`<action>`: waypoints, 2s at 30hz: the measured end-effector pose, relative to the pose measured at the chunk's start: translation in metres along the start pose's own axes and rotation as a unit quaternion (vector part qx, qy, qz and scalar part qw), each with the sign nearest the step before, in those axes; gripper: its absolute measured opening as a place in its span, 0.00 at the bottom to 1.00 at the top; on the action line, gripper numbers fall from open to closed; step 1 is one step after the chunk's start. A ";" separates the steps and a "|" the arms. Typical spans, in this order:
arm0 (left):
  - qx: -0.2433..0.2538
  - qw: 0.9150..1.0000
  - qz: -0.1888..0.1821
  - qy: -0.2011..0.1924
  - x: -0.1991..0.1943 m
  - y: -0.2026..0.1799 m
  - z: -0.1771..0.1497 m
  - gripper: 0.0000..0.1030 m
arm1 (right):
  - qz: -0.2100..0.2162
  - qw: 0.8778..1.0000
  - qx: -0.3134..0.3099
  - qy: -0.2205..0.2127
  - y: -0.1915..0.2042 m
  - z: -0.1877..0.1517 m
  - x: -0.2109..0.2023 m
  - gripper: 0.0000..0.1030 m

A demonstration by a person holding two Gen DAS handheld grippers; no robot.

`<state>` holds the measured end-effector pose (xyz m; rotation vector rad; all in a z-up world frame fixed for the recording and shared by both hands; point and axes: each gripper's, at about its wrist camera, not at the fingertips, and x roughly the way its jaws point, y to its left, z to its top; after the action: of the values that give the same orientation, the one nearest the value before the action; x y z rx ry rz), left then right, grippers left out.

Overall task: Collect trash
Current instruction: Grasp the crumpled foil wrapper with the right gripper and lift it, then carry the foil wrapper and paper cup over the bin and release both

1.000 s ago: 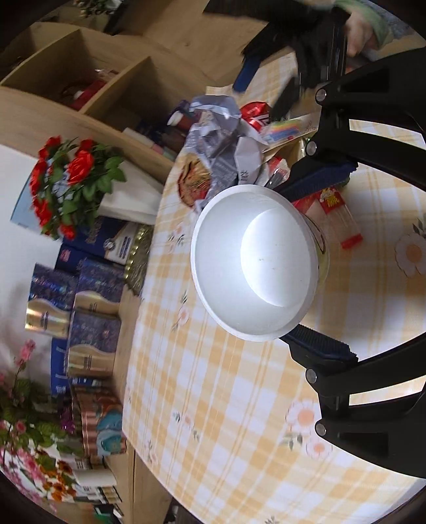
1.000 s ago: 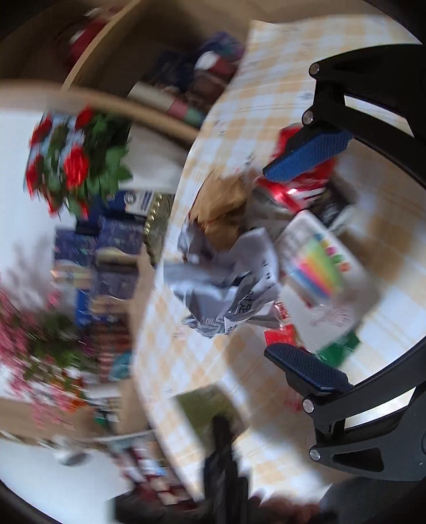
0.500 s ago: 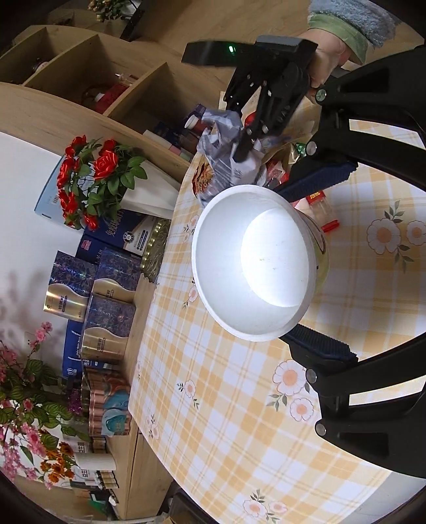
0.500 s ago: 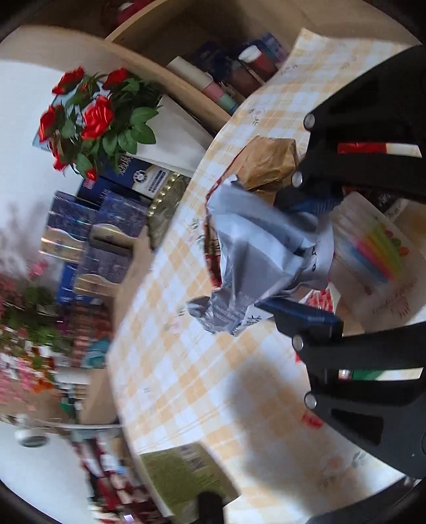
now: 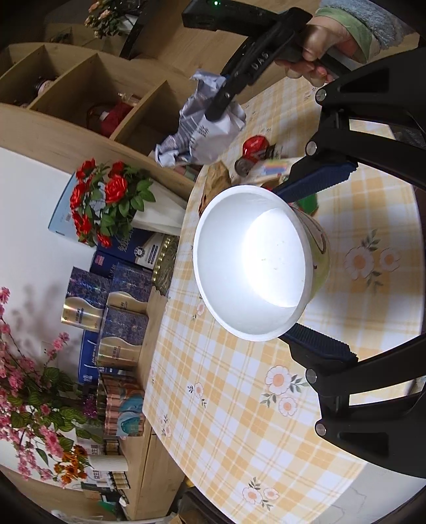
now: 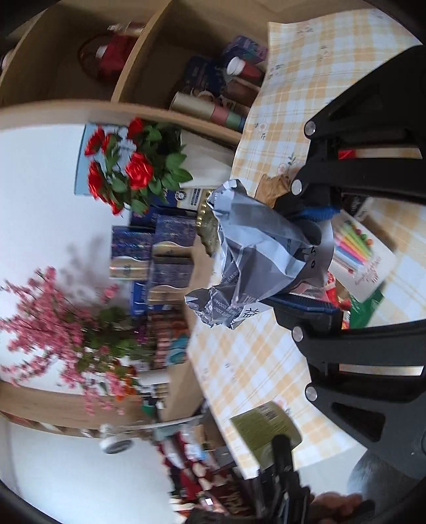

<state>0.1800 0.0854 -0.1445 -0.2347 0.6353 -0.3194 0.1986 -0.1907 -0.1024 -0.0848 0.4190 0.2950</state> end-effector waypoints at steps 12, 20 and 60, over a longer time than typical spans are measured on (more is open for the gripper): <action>0.022 1.000 -0.008 -0.002 -0.056 -0.035 -0.033 0.70 | -0.006 0.997 0.078 -0.024 -0.017 -0.031 -0.088 0.38; 0.034 0.999 -0.020 0.005 -0.089 -0.056 -0.061 0.70 | 0.031 0.993 0.096 0.059 0.018 -0.115 -0.124 0.38; 0.082 0.984 -0.079 0.134 -0.054 -0.100 -0.148 0.65 | -0.051 0.982 0.138 0.114 0.027 -0.198 -0.136 0.90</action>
<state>0.0262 -0.0052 -0.2004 -0.0840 0.8524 -0.5605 -0.0050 -0.2287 -0.2270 0.1322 0.6779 0.1228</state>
